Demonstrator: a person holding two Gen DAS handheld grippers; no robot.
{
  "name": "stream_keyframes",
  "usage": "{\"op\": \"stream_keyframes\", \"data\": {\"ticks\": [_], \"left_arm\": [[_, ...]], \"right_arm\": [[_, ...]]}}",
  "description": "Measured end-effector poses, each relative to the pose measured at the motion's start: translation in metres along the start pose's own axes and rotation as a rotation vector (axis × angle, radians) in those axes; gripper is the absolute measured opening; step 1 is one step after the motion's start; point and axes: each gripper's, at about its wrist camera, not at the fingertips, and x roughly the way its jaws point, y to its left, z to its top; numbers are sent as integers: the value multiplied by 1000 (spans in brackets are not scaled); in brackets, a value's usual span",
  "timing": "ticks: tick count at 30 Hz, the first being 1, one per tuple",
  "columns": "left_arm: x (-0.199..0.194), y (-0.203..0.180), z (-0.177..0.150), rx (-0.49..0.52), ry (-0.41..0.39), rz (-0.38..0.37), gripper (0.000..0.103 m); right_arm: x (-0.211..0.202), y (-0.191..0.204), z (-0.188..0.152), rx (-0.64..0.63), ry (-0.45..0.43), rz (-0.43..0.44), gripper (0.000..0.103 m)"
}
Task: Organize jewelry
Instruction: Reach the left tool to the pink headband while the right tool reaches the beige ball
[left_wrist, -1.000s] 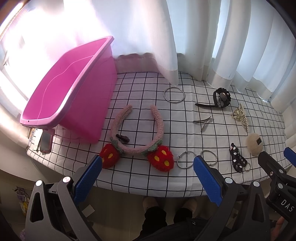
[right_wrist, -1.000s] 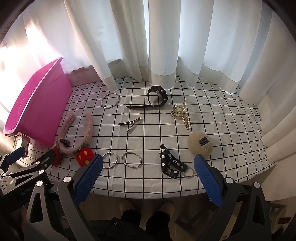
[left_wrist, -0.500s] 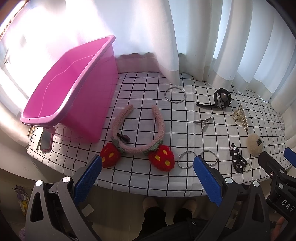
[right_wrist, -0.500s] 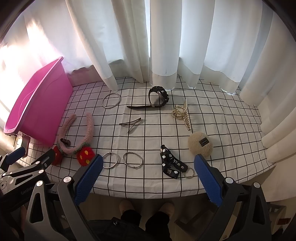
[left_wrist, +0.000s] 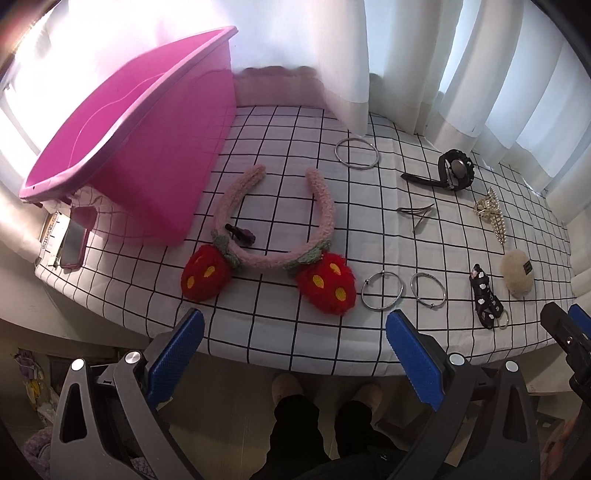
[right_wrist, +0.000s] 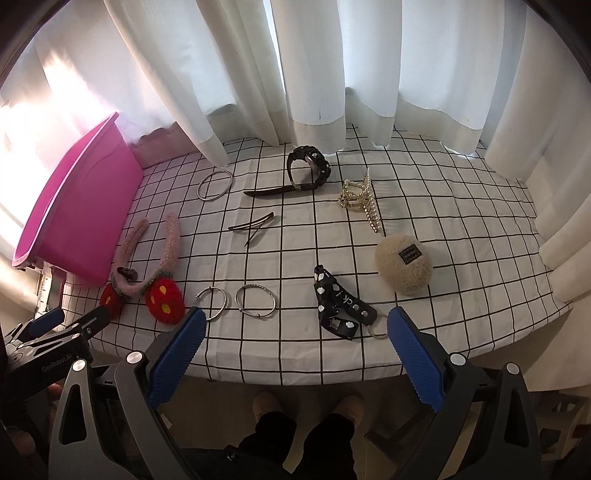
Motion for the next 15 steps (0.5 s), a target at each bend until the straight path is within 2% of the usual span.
{"op": "stream_keyframes", "data": {"ticks": [4,7,11,15], "left_arm": [[21,18,-18,-71,16,9,97],[30,29,-29,-117,-3,9,97],[40,31,-36,-104,-47,41,97],[50,27,-35,-104,-57,37,97]], "right_arm": [[12,-22,-18,31,-6,34,94],[22,-34,-28,27,-5,38,94],[37,-48,-38,41,12,44,94],[49,-64,-40,58,22,21,94]]}}
